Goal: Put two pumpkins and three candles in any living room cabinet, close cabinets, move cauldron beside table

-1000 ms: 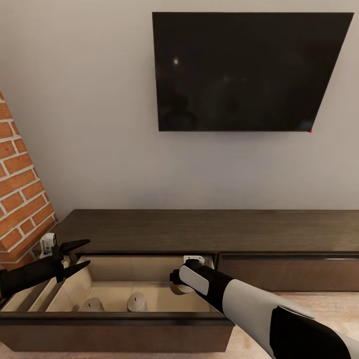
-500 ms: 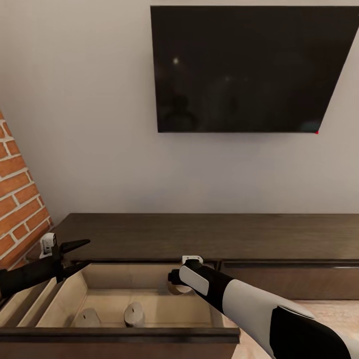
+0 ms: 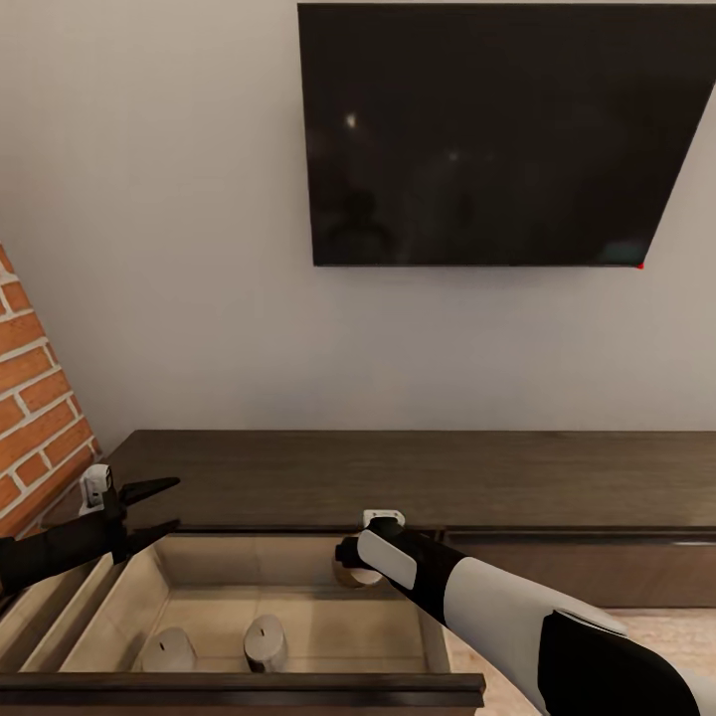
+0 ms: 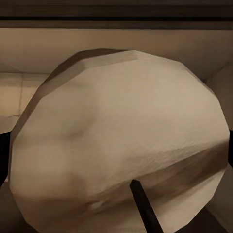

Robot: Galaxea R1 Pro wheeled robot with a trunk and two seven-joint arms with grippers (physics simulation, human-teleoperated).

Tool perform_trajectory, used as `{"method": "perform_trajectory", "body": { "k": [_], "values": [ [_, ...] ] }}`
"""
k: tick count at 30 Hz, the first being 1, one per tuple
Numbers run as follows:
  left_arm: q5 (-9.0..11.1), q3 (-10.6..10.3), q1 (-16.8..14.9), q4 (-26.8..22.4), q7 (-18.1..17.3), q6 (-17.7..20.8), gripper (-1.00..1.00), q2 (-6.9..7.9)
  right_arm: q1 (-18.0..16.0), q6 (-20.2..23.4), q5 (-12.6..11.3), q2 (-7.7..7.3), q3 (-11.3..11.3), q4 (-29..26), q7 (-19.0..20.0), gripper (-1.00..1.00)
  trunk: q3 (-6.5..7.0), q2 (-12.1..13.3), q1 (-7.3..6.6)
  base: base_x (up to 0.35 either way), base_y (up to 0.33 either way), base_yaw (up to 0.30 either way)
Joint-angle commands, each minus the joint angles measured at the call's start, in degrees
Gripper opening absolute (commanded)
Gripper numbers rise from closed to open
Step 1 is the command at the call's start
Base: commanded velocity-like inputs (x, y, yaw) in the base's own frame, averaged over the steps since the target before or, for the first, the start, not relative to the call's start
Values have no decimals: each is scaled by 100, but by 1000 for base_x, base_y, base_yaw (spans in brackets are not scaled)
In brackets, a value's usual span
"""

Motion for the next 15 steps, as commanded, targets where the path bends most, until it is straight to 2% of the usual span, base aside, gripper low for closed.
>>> {"method": "perform_trajectory", "body": {
  "k": [1,15],
  "values": [
    [32,5,-3,-1,29,21,100,1,-9,-2,-40,0,33,-4,-28,-100,-6,-3,-1,2,0,0],
    [38,2,-1,-266,29,24,100,1,-9,172,-55,0,44,294,-31,-100,-239,-524,285,0,0,0]
  ]
}}
